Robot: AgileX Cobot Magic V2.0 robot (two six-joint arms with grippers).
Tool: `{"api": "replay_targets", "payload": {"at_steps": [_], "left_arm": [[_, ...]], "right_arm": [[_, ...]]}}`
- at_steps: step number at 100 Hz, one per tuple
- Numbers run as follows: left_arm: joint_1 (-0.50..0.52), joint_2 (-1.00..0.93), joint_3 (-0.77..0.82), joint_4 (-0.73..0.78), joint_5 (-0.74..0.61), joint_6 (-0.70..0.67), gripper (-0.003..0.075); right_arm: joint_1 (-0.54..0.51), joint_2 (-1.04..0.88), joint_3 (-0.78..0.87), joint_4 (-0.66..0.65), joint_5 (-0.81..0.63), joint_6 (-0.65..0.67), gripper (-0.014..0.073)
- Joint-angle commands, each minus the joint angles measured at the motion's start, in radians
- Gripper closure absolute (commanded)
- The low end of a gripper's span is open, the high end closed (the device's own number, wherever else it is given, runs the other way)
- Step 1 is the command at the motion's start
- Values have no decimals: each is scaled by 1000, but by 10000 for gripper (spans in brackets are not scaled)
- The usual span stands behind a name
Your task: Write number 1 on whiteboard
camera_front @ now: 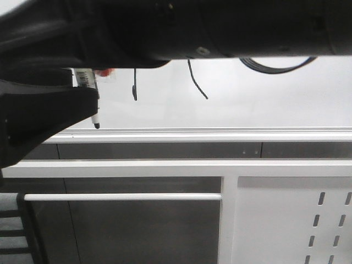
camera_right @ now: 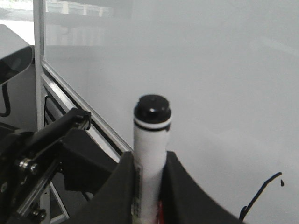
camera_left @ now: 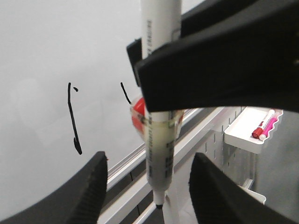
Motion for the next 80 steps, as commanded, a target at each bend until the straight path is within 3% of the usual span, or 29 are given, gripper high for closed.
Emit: {"api": "replay_targets", "payload": {"at_steps": [1, 52, 80], "left_arm": [[3, -22, -23, -12, -222, -13, 363], [3, -22, -23, -12, -222, -35, 366], [3, -22, -23, -12, -222, -38, 498]], "right_arm": [[-5, -33, -30, -40, -68, 0, 673], [-5, -33, -30, -52, -76, 42, 673], [-5, -33, -30, -54, -88, 43, 673]]}}
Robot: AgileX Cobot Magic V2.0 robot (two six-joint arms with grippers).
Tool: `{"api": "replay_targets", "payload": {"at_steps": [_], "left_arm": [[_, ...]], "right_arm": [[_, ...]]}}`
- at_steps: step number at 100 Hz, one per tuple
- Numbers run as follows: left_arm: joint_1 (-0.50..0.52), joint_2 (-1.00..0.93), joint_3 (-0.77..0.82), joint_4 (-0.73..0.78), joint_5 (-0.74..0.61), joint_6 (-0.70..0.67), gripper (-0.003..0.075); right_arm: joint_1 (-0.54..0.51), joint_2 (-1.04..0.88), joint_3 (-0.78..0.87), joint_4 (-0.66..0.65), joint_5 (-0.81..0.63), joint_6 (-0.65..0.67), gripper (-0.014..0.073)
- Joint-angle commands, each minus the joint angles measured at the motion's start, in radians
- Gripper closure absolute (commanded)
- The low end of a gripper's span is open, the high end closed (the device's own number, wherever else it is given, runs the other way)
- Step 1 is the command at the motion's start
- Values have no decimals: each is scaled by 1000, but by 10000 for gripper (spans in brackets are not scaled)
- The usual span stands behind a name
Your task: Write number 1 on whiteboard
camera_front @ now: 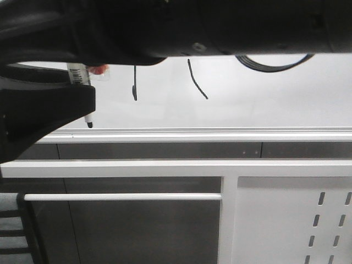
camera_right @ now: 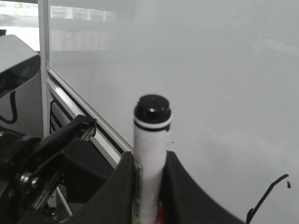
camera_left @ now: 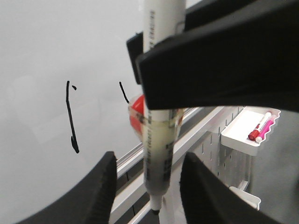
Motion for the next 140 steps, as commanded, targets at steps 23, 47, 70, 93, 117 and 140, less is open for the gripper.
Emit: {"api": "replay_targets", "payload": {"at_steps": [23, 47, 70, 93, 117, 140], "left_arm": [[3, -22, -23, -14, -222, -12, 616], [3, -22, -23, -14, -222, -12, 721], [3, -22, -24, -14, -222, -13, 738], [3, -22, -24, -18, -222, -38, 738], [3, -22, -24, -33, -222, -38, 738], [3, -22, -24, -43, -222, -38, 738]], "right_arm": [[-5, -33, -30, -32, -90, 3, 673], [-5, -33, -30, -32, -90, 12, 673], [-5, -33, -30, -32, -67, 36, 673], [-5, -33, -30, -32, -67, 36, 673], [-3, -33, -30, -32, -67, 38, 670], [-3, -33, -30, -34, -67, 38, 343]]}}
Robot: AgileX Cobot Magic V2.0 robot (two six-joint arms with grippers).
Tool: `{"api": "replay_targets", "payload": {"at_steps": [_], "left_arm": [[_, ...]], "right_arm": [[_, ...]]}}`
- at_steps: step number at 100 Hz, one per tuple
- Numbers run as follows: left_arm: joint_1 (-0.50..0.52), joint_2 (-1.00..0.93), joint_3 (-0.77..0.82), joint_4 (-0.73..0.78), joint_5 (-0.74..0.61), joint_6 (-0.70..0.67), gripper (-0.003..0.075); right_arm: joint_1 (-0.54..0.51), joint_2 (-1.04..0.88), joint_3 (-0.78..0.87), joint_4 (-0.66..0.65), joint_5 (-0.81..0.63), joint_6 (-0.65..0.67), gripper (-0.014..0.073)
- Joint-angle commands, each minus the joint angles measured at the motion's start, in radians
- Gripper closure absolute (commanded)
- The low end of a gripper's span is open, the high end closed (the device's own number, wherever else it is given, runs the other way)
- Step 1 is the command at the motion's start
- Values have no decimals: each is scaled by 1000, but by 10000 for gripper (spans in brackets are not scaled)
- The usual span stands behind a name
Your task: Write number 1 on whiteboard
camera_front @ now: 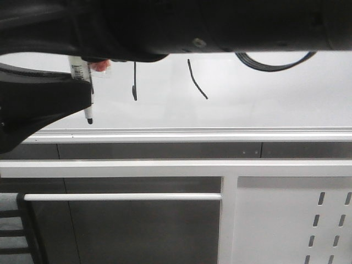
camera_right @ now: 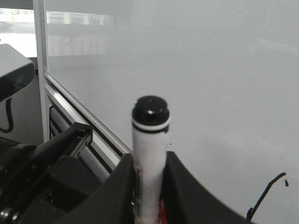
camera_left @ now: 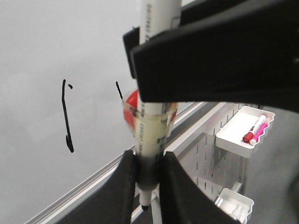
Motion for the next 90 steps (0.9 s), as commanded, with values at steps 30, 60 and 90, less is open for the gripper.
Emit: {"api": "replay_targets", "payload": {"at_steps": [30, 60, 90], "left_arm": [[3, -22, -34, -62, -219, -10, 738], [3, -22, -33, -127, -219, -2, 738], [3, -20, -23, -292, -200, 89, 738]], "right_arm": [[-1, -33, -30, -34, -67, 7, 99], [-1, -35, -30, -34, -142, -18, 99], [1, -72, -30, -32, -147, -40, 99]]}}
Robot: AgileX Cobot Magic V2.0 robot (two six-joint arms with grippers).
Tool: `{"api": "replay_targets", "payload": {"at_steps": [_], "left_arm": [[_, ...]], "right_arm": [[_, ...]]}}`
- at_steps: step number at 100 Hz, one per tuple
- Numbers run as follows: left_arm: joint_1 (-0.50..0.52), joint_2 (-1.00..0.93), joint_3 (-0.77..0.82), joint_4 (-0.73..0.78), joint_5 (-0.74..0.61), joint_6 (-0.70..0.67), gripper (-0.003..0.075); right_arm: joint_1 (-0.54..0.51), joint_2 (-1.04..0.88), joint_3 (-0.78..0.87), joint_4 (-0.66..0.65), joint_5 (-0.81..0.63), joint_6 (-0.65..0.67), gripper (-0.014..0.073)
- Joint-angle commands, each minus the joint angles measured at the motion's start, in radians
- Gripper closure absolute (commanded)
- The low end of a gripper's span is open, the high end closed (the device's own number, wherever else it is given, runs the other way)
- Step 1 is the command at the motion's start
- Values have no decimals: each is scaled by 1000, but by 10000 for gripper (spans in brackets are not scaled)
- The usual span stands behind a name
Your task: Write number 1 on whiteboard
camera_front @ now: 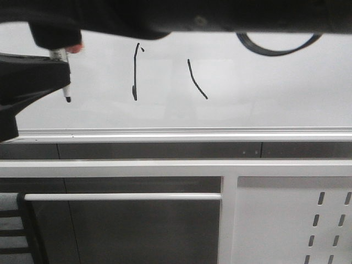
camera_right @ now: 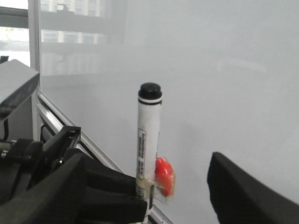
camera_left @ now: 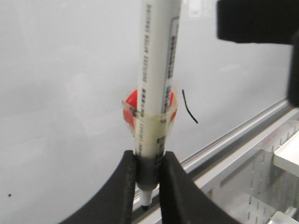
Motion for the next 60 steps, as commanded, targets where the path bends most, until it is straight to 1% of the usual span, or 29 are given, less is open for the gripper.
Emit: {"api": "replay_targets", "payload": {"at_steps": [1, 12, 35, 60], "left_arm": [[3, -20, -12, -66, -204, 16, 738], [3, -20, -12, -96, -202, 36, 738], [3, -20, -12, -214, -199, 57, 738], [3, -17, -12, -256, -155, 57, 738]], "right_arm": [[1, -55, -30, -32, -81, -23, 100], [1, -74, -30, -32, -81, -30, 99], [1, -82, -30, -23, -69, -30, 100], [1, -82, -28, -17, -66, -30, 99]]}}
